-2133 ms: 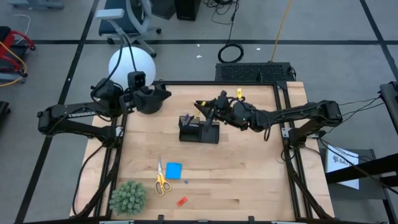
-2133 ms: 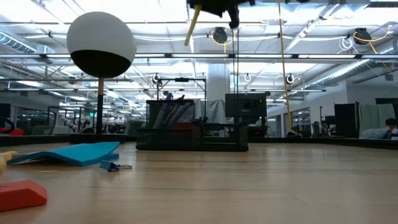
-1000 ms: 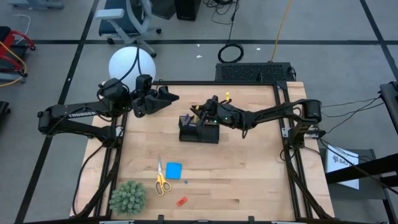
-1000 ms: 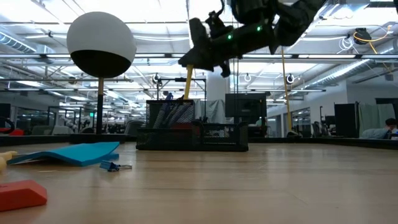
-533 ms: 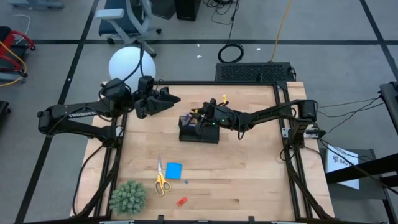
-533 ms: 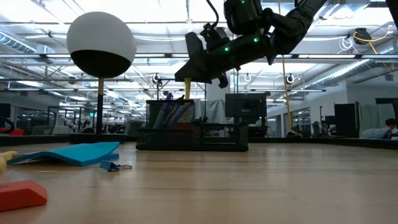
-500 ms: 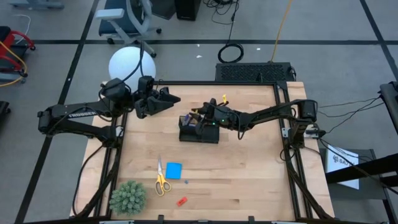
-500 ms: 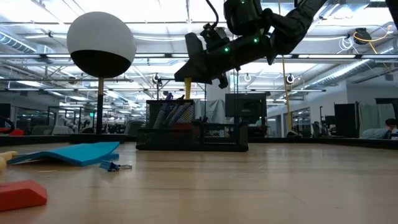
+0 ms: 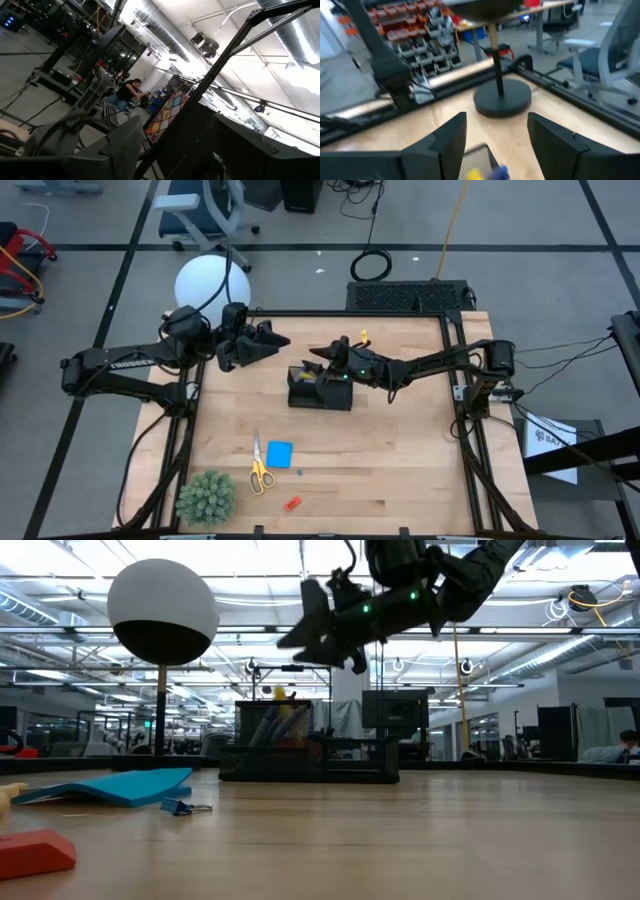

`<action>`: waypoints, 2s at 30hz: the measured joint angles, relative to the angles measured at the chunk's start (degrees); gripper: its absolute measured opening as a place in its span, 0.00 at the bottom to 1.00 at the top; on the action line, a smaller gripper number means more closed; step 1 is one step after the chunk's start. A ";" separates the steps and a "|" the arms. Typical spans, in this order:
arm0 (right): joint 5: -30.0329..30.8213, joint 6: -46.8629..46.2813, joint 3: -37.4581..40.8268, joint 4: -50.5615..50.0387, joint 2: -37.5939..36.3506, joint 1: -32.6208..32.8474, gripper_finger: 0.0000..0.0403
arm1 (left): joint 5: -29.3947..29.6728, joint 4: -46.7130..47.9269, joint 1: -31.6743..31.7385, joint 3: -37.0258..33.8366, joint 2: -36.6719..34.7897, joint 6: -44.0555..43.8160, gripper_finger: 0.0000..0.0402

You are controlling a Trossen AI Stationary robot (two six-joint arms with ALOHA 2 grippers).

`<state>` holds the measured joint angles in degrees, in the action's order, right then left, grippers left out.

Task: Pick and place office supplies into organizer
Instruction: Put the yellow scissors into the black desk organizer

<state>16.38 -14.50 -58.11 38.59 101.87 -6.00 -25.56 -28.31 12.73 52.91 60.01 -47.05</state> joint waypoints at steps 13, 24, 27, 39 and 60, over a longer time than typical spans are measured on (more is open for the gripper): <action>-0.03 0.20 0.00 0.27 -8.91 0.80 0.45 | -7.99 -0.13 0.00 -0.01 -0.02 -2.88 0.61; -0.13 0.24 0.00 0.73 -12.73 1.13 0.44 | -10.15 0.27 -1.58 0.00 -0.02 1.86 0.61; -0.15 0.22 0.00 0.65 -13.18 1.13 0.44 | -9.03 0.34 -2.55 -0.01 -0.02 2.39 0.61; -0.24 0.25 0.00 0.50 -13.47 1.62 0.43 | -5.83 6.81 -8.00 0.00 -0.02 7.86 0.61; -0.23 2.37 0.00 -6.61 -19.53 1.62 0.42 | 6.35 23.58 -22.06 0.00 -0.02 11.40 0.61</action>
<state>16.14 -12.14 -58.11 31.98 82.34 -4.38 -19.21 -4.73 -9.32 52.91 59.99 -35.65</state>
